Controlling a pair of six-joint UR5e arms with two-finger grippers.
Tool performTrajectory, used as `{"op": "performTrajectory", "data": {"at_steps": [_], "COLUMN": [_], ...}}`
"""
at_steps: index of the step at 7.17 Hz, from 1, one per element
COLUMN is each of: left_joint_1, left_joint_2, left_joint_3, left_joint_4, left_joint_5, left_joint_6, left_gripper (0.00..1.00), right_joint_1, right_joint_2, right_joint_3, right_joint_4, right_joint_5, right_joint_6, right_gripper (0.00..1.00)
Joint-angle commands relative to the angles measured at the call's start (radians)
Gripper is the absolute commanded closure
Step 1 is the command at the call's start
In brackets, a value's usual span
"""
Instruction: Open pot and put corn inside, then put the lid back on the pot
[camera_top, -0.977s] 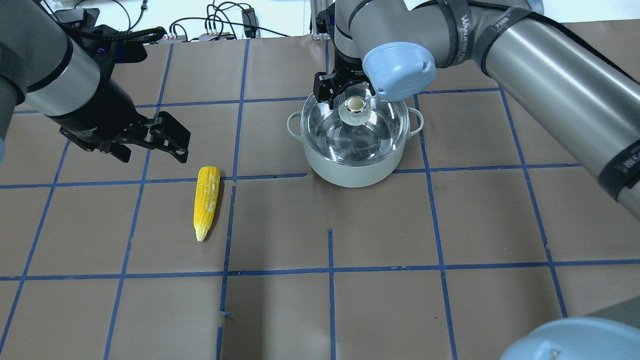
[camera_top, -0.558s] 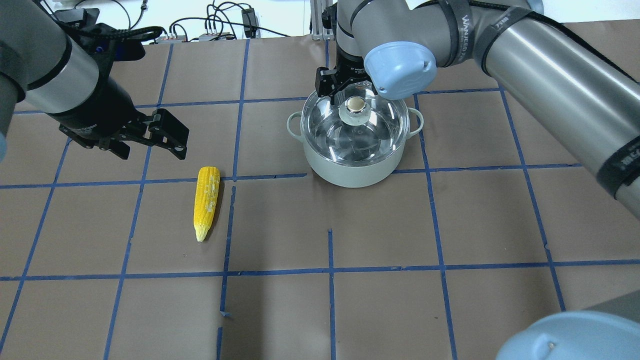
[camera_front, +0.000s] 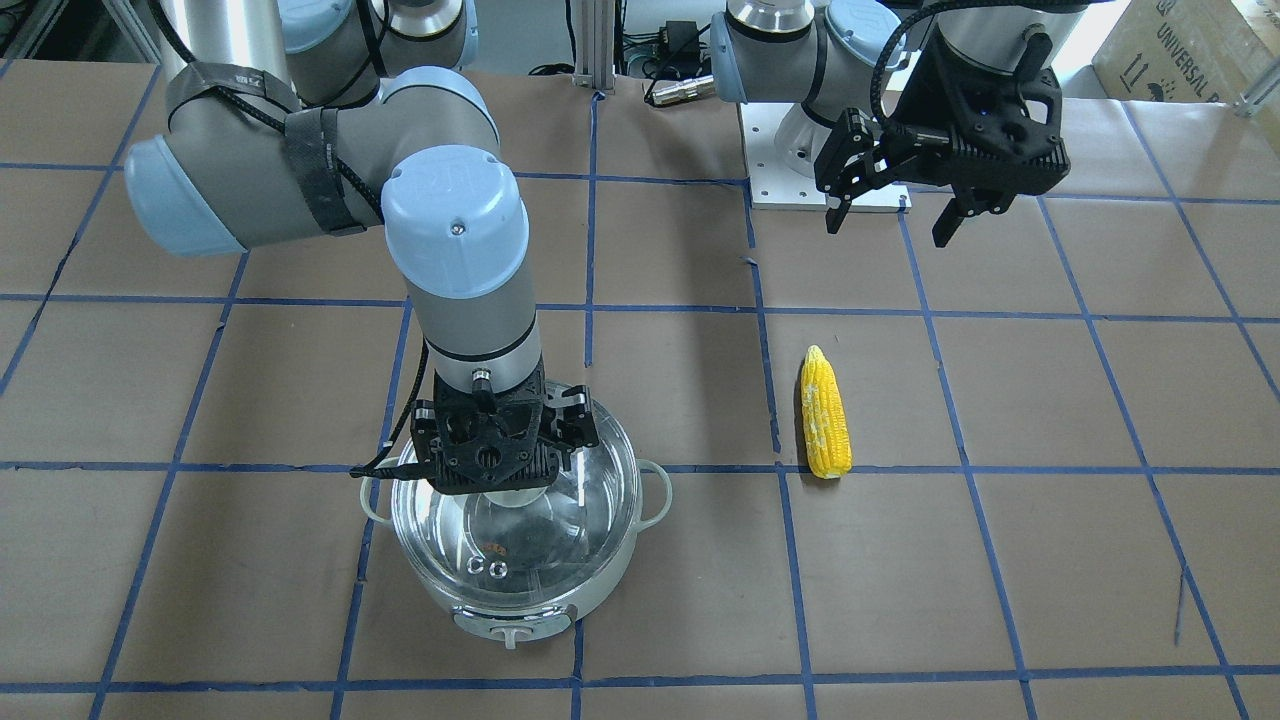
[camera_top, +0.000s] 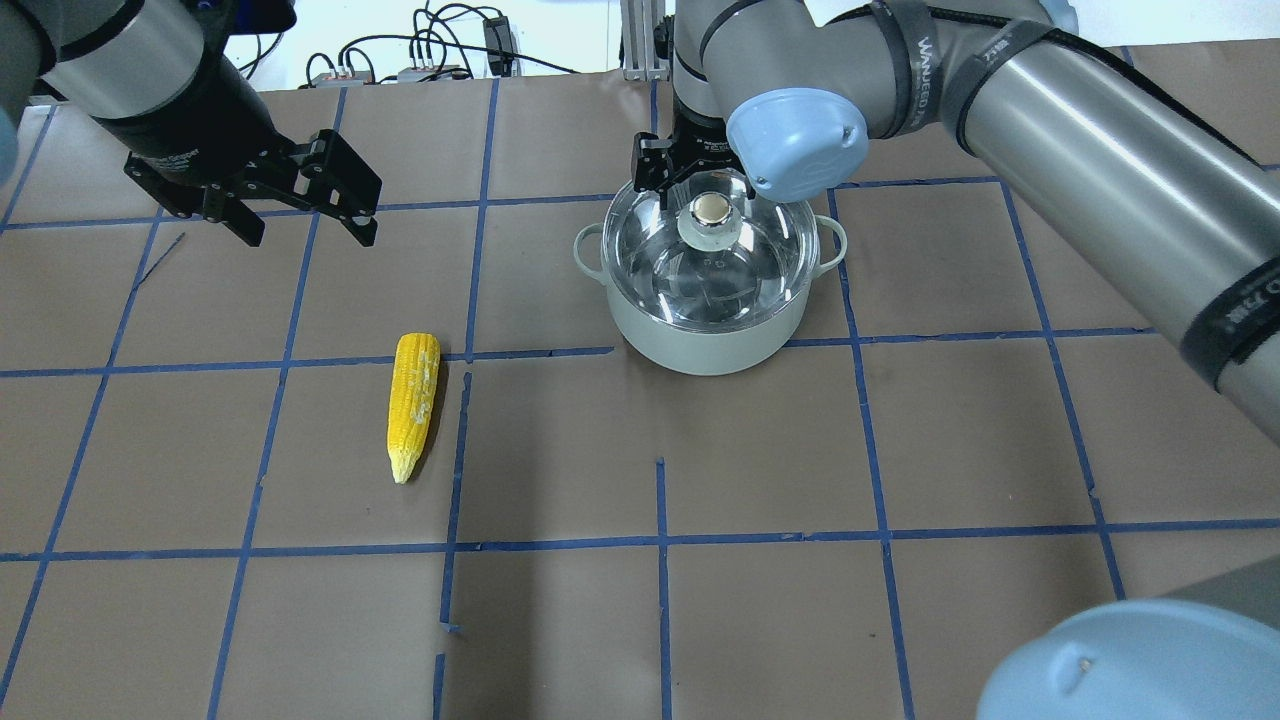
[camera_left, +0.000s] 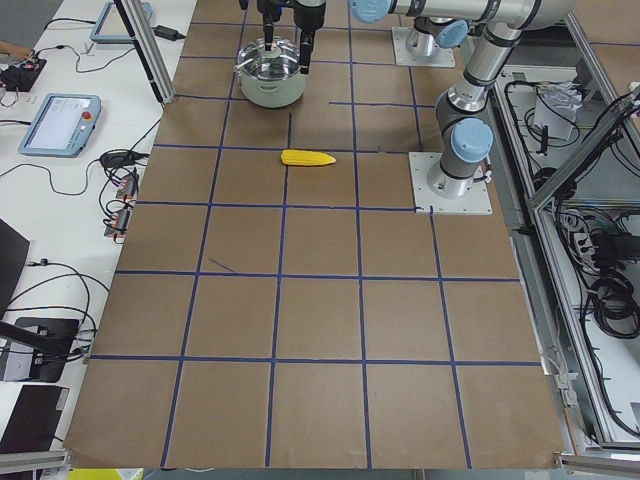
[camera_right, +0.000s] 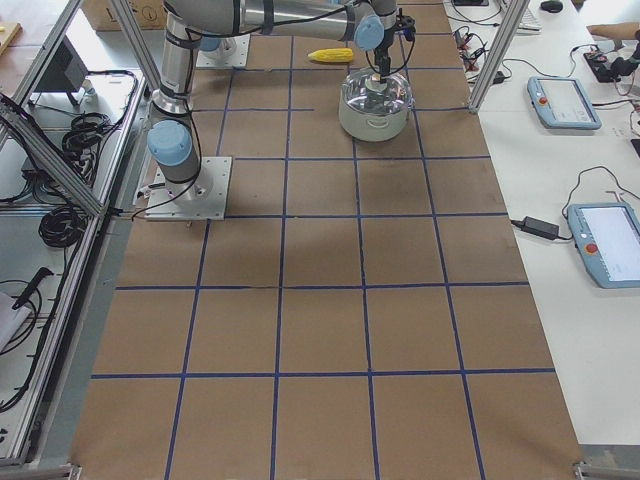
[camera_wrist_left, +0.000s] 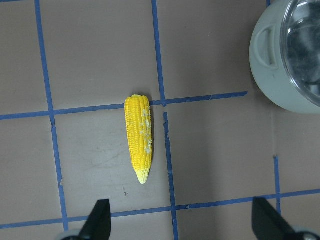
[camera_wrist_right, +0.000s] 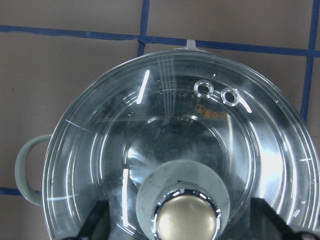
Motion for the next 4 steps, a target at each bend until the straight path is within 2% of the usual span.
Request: {"op": "performTrajectory", "data": {"at_steps": [1,3,4], "left_joint_1": [-0.004,-0.004,0.000], "left_joint_2": [0.000,-0.009,-0.007], "left_joint_3": [-0.021,-0.009,-0.010], "left_joint_4": [0.011,0.013,0.013], "left_joint_5": [-0.001,-0.013,-0.040], "left_joint_6": [-0.005,-0.007,-0.005], "left_gripper": [0.00,0.00,0.00], "right_joint_1": [0.002,-0.002,-0.002], "right_joint_2": [0.005,0.005,0.014], "right_joint_3": [0.014,0.015,0.009], "right_joint_4": [-0.019,-0.022,-0.025], "right_joint_5": [-0.014,-0.014,-0.013], "right_joint_6": [0.005,-0.006,-0.007], "right_gripper": [0.00,0.02,0.07]}}
